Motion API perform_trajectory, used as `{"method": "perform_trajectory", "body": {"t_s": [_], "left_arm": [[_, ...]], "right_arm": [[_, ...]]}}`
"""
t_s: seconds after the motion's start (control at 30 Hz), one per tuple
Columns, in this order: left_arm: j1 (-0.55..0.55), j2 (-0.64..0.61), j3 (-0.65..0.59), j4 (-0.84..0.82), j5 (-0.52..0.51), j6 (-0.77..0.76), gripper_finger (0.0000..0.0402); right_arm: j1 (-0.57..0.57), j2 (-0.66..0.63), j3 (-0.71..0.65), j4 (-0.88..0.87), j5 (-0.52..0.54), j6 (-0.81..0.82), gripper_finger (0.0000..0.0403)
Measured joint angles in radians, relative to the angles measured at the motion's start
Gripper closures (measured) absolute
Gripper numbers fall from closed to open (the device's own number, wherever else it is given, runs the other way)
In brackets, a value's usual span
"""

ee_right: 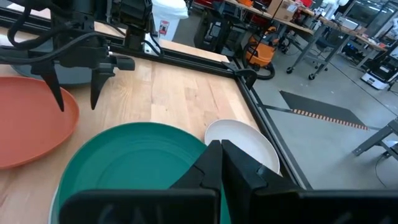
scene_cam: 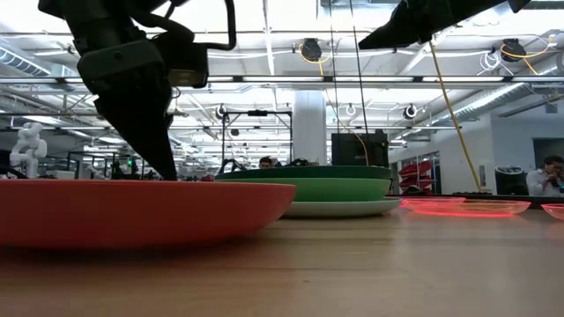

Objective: Stack plastic plates
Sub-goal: Stack the orange plate on top of the green plate

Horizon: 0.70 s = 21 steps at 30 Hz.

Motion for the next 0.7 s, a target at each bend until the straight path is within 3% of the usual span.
{"method": "perform_trajectory", "body": {"t_s": [0.7], "left_arm": [[0.006, 0.078, 0.001, 0.097, 0.046, 0.010, 0.0176]], "right_arm": [[-0.001, 0.000, 0.000, -0.012, 0.000, 0.002, 0.0403]]}}
